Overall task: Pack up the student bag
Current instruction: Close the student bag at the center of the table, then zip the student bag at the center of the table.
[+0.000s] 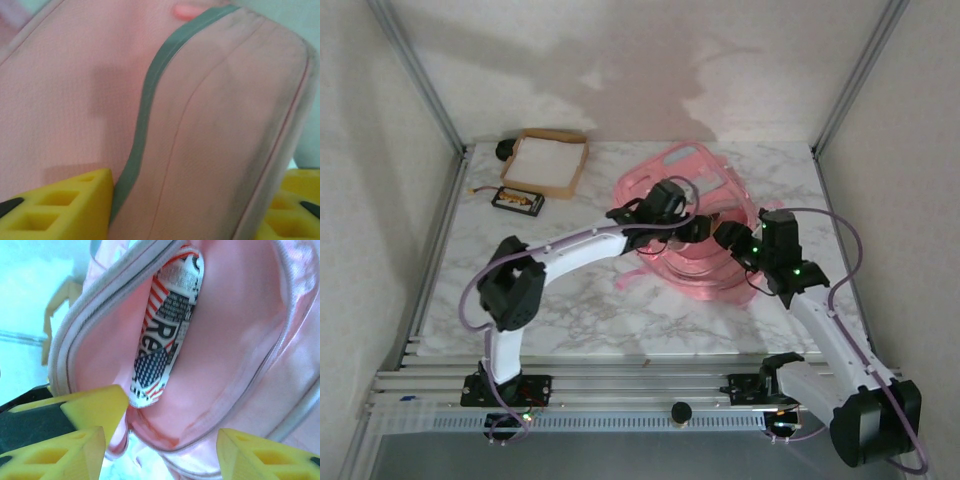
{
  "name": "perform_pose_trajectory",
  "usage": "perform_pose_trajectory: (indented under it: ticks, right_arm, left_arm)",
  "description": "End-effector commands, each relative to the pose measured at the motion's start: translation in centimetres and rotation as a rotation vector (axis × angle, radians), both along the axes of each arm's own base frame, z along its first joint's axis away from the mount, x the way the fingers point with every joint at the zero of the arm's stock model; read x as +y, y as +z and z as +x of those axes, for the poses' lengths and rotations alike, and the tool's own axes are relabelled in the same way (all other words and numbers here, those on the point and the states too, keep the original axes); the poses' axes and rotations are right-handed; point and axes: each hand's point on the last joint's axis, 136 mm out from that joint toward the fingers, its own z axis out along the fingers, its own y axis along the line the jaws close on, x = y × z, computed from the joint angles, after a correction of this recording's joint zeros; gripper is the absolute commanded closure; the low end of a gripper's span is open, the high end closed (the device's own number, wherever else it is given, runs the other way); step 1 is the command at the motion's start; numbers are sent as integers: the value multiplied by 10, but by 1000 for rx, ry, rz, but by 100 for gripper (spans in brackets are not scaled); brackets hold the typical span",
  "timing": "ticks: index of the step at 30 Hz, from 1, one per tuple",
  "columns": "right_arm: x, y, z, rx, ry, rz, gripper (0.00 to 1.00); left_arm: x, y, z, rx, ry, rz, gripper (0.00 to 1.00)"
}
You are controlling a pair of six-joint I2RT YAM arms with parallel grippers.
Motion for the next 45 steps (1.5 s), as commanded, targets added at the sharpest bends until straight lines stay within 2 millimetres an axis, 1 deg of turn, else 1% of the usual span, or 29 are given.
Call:
perform_pose_trajectory:
  ticks: [1,4,6,8,9,10,11,12,13,14,16,17,18,19,21,24,27,28,29,30,33,36,39,43,45]
  right_arm:
    - [-4,7,-14,44,-18,-161,39]
    - [-9,20,-22,59,-64,-198,40]
    - [-5,27,-29,60,-64,-213,40]
    - [-1,27,-37,93,-58,-252,40]
    - [-4,28,-42,112,-68,-278,36]
    - [-17,33,-46,124,-117,-316,35]
    - [-28,42,-48,109,-158,-334,35]
    - [-29,50,-49,80,-168,-313,36]
    - [-18,53,-46,58,-130,-267,39]
    - [-6,48,-44,72,-90,-235,41]
    - [25,20,-45,141,-19,-233,40]
    - [34,9,-45,164,-12,-246,40]
    - [42,1,-43,177,-16,-248,40]
    - [61,-1,-46,161,22,-230,40]
    - [90,-9,-47,163,58,-211,40]
    - [122,-31,-48,204,35,-245,44]
    - [155,-45,-42,213,9,-224,46]
    - [158,-50,-38,216,-16,-234,48]
    - [156,-55,-33,228,-67,-247,50]
    - [157,-59,-29,232,-96,-242,53]
    - [165,-68,-16,226,-166,-210,58]
    - [173,-69,-2,213,-216,-213,58]
    - [164,-72,8,207,-294,-228,57]
    - [142,-88,17,241,-392,-251,57]
    - [135,-89,23,234,-418,-257,57]
  left_arm:
    - [48,57,13,-38,89,-196,44]
    - [87,42,21,-12,168,-178,41]
    - [103,36,23,-2,189,-174,40]
    - [114,34,26,-3,205,-182,39]
    - [120,33,28,1,216,-188,39]
    - [124,32,30,7,225,-198,39]
    - [126,32,31,11,228,-208,39]
    - [129,30,32,17,237,-211,39]
    - [133,29,34,24,253,-217,39]
    - [136,30,35,25,263,-233,39]
    - [142,34,38,20,286,-275,39]
    - [147,34,39,20,306,-282,39]
    - [153,34,40,21,322,-288,39]
    - [158,34,40,22,333,-295,39]
    - [168,34,38,18,355,-302,38]
    - [178,32,35,-3,373,-276,38]
    - [187,25,32,-2,394,-250,38]
    - [189,25,31,1,399,-250,38]
    - [191,25,31,0,404,-256,38]
    - [192,27,29,-7,404,-262,38]
    - [195,24,28,-14,419,-254,37]
    - [195,23,25,-4,417,-267,37]
    - [196,22,22,-10,418,-281,37]
    - [197,15,22,1,418,-253,37]
    - [198,12,20,1,420,-254,37]
